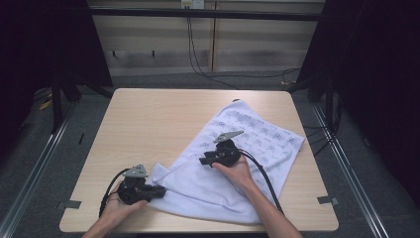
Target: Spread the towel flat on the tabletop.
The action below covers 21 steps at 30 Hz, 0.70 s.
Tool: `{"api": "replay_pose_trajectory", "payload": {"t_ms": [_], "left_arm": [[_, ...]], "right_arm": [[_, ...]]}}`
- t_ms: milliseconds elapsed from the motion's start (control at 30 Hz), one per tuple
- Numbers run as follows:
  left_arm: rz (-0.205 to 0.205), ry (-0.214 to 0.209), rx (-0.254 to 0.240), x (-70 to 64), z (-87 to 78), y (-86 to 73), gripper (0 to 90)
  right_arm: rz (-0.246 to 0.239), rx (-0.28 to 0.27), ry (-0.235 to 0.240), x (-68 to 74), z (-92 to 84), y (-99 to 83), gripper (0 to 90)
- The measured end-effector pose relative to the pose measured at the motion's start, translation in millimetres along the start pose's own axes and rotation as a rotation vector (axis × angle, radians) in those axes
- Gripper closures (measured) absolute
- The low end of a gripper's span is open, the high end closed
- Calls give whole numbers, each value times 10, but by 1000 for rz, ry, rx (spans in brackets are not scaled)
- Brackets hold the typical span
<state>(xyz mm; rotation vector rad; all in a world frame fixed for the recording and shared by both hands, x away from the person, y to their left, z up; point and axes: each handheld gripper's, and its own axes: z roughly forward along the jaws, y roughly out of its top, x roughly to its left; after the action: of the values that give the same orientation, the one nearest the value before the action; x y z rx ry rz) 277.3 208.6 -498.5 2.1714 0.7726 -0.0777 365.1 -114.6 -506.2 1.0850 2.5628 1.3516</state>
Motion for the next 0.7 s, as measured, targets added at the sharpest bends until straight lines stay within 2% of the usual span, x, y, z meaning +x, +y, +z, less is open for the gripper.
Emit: {"api": "replay_pose_trajectory", "payload": {"t_ms": [33,100,167,267,333,433,533,633,700], "left_arm": [[0,1,0,-1,-1,0,791],[3,4,1,-5,-4,-4,789],[5,4,2,-7,-7,-10,785],[-2,4,-2,-9,-5,-15,780],[-1,6,-1,-20,-5,-15,776],[16,16,8,-70,1,-11,752],[44,11,21,-153,28,-1,733],[58,-51,44,-241,85,24,733],[94,-99,56,-334,132,44,707]], "right_arm": [[5,12,6,3,51,5,689],[-5,-6,25,42,64,-3,870],[-8,-28,77,82,-21,1,878],[-29,-49,80,130,-315,7,880],[-30,-73,48,108,-593,-23,880],[10,-116,-10,0,-1052,-187,880],[48,-138,-66,-114,-1366,-398,880],[88,-150,-95,-206,-1583,-633,880],[100,-132,-126,-236,-1636,-761,880]]}}
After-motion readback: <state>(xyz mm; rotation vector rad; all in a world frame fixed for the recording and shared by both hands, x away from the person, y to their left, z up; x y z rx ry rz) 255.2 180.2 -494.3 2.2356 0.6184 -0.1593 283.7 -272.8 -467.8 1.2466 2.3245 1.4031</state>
